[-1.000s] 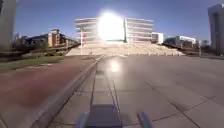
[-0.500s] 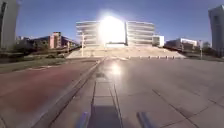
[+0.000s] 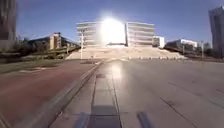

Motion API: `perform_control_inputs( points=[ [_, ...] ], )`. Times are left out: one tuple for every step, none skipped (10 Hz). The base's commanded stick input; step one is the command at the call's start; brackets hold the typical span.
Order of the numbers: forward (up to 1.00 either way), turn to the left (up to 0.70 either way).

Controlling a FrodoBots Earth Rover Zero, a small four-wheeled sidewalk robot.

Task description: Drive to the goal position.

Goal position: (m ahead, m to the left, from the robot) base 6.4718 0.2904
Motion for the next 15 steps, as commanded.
perform_control_inputs(
  points=[
    [0.7,0.0],
    [0.7,0.0],
    [0.7,0.0],
    [0.7,0.0],
    [0.7,0.0],
    [0.7,0.0],
    [0.7,0.0],
    [0.7,0.0],
    [0.7,0.0],
    [0.7,0.0],
    [0.7,0.0],
    [0.7,0.0],
    [0.7,0.0],
    [0.7,0.0],
    [0.7,0.0]
  ],
)
